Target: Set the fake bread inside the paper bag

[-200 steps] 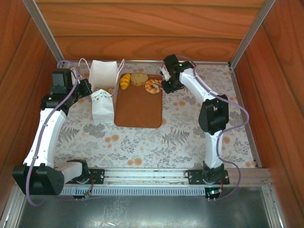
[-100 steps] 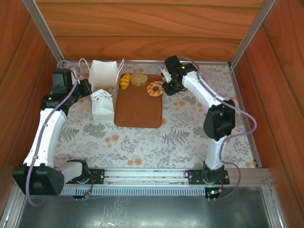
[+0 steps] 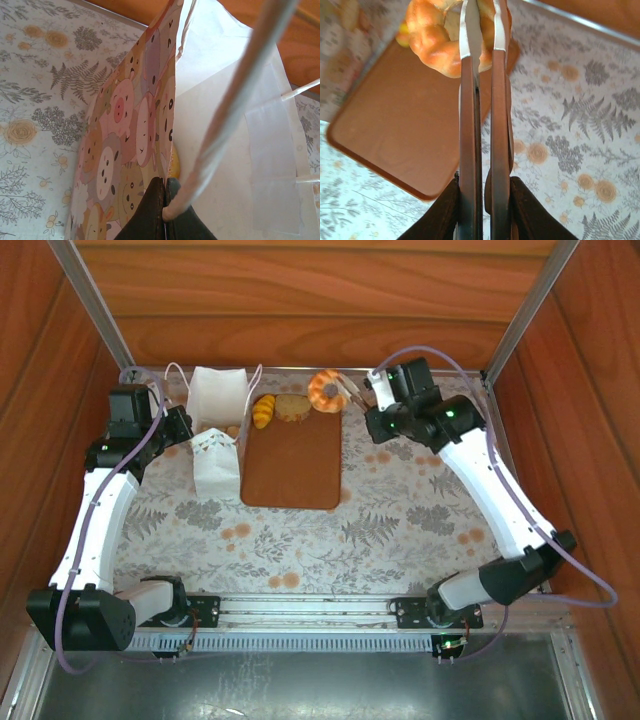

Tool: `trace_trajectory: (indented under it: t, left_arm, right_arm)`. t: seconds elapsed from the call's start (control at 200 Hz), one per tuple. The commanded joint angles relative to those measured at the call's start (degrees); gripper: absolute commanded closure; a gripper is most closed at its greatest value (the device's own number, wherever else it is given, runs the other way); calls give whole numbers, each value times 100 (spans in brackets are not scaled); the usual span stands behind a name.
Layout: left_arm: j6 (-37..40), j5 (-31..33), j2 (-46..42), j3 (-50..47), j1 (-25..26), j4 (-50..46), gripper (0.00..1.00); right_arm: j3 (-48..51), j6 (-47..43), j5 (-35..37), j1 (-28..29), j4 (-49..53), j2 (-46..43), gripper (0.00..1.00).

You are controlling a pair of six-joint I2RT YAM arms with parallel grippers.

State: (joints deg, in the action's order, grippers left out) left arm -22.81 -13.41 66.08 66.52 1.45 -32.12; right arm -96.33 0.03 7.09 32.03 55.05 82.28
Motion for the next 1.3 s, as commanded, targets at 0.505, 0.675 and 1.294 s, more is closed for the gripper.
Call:
trace_trajectory:
  t: [0.505, 0.675, 1.294]
  left_arm:
    - [-8, -175, -17, 71, -32, 175, 100]
    - [23, -186, -15, 69, -36, 180, 100]
    - [26, -221, 14, 64, -35, 179, 100]
  right_arm:
    - [-2695, -141, -133, 1721, -645, 1241, 80]
    - [-2956, -310, 102, 1886, -527, 1939, 81]
    - [-3229, -408, 212, 1997, -133, 2398, 59]
